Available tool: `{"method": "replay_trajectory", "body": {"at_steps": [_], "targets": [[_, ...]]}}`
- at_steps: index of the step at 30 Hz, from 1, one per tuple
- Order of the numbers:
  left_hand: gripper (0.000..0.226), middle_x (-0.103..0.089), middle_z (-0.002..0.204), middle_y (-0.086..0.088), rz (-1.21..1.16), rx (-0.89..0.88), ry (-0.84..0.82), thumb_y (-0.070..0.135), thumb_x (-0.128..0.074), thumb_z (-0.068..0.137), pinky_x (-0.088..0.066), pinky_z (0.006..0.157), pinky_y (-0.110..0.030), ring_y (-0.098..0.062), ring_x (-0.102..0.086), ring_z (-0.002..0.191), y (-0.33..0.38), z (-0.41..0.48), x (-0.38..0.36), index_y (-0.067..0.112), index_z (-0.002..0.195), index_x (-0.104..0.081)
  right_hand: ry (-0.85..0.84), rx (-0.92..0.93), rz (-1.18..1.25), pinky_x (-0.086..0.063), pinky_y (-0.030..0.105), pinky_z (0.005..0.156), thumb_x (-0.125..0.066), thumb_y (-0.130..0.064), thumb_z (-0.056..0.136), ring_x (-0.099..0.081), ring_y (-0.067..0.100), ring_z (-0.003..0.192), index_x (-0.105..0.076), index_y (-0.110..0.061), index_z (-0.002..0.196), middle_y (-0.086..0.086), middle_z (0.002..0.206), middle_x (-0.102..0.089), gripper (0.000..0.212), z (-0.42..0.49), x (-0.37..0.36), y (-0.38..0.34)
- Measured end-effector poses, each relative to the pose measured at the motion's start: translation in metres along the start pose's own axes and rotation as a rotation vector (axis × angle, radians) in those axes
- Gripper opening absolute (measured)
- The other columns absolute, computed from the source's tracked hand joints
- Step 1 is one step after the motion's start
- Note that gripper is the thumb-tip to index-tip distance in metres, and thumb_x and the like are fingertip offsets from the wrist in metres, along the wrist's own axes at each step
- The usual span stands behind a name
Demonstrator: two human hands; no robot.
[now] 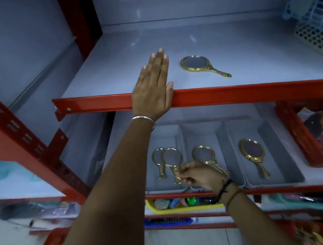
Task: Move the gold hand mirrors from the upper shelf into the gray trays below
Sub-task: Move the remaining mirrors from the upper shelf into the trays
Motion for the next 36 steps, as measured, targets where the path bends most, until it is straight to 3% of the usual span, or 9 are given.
{"method": "replay_trajectory", "body": {"at_steps": [5,12,15,17,24,28,30,32,36], "targets": [[0.059,-0.041,0.148,-0.016,0.002,-0.006,0.039,0.027,-0.036,0.088,-0.03,0.114,-0.035,-0.028,-0.039,0.139,-0.002,-0.001,-0.003,0.0,0.14,-0.039,0.164,-0.081,-0.076,-0.031,0.018,0.037,-0.051,0.008,0.086,-0.041,0.005,0.027,-0.049,-0.006,0.062,-0.007,0.028,-0.046,0.028,0.083,-0.038,0.002],[0.059,-0.045,0.146,-0.016,0.012,-0.01,0.061,0.027,-0.036,0.088,-0.03,0.113,-0.034,-0.027,-0.042,0.137,-0.003,-0.001,-0.004,-0.001,0.139,-0.042,0.301,-0.088,-0.324,-0.045,0.028,0.053,-0.06,0.006,0.077,-0.052,0.017,0.049,-0.052,-0.007,0.05,0.007,0.052,-0.053,0.031,0.134,-0.033,0.02],[0.058,-0.045,0.146,-0.016,0.012,-0.005,0.048,0.027,-0.036,0.088,-0.032,0.112,-0.034,-0.027,-0.042,0.137,-0.003,-0.001,-0.004,-0.001,0.139,-0.042,0.308,-0.057,-0.293,-0.056,0.034,0.063,-0.065,0.009,0.074,-0.065,0.025,0.065,-0.065,0.001,0.066,0.013,0.062,-0.062,0.011,0.122,-0.028,0.015],[0.058,-0.044,0.146,-0.015,0.018,0.002,0.036,0.027,-0.036,0.088,-0.032,0.113,-0.034,-0.027,-0.041,0.137,-0.004,-0.002,-0.004,0.0,0.139,-0.041,0.329,0.015,-0.306,-0.061,0.039,0.065,-0.066,0.002,0.077,-0.068,0.027,0.063,-0.067,0.002,0.07,0.019,0.066,-0.066,0.007,0.098,-0.022,-0.001],[0.057,-0.042,0.148,-0.014,0.03,0.015,0.038,0.027,-0.034,0.089,-0.025,0.113,-0.03,-0.023,-0.039,0.138,-0.004,-0.006,-0.006,0.001,0.14,-0.04,0.215,0.558,-0.057,-0.042,0.015,0.034,-0.067,-0.008,0.083,-0.058,0.002,0.041,-0.064,-0.008,0.085,-0.002,0.067,-0.069,0.004,-0.067,0.015,-0.115],[0.057,-0.041,0.149,-0.012,0.02,0.044,0.008,0.027,-0.035,0.089,-0.029,0.113,-0.032,-0.022,-0.038,0.139,-0.001,-0.005,-0.004,0.003,0.141,-0.039,0.647,0.899,-0.215,-0.046,0.01,0.049,-0.062,-0.006,0.086,-0.061,-0.002,0.059,-0.064,-0.018,0.089,-0.002,0.077,-0.07,0.012,-0.098,0.062,-0.171],[0.057,-0.041,0.149,-0.012,0.017,0.054,-0.014,0.027,-0.035,0.089,-0.029,0.113,-0.032,-0.023,-0.038,0.139,-0.001,-0.005,-0.003,0.003,0.141,-0.039,0.921,0.854,-0.469,-0.05,0.011,0.074,-0.061,-0.013,0.087,-0.064,0.008,0.088,-0.065,-0.008,0.107,0.009,0.102,-0.069,0.021,-0.084,0.088,-0.19],[0.058,-0.042,0.149,-0.012,0.015,0.059,-0.032,0.027,-0.035,0.089,-0.029,0.112,-0.032,-0.023,-0.039,0.138,0.0,-0.004,-0.001,0.003,0.141,-0.039,0.995,0.613,-0.696,-0.044,0.032,0.098,-0.059,-0.023,0.09,-0.052,0.03,0.119,-0.057,-0.002,0.125,0.018,0.126,-0.057,0.041,-0.065,0.111,-0.2],[0.059,-0.041,0.149,-0.012,0.013,0.067,-0.054,0.027,-0.034,0.088,-0.027,0.112,-0.031,-0.023,-0.038,0.138,0.0,-0.003,-0.001,0.003,0.141,-0.038,0.947,0.276,-0.995,-0.044,0.041,0.094,-0.058,-0.036,0.089,-0.047,0.036,0.119,-0.061,0.003,0.111,0.021,0.123,-0.055,0.046,-0.044,0.117,-0.212]]}}
Point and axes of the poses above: each hand's wrist, its own z-axis towards the middle knuckle, its own x-axis out of the back of the hand, y = z × x, the point moved 1 cm from there along z, towards the middle knuckle
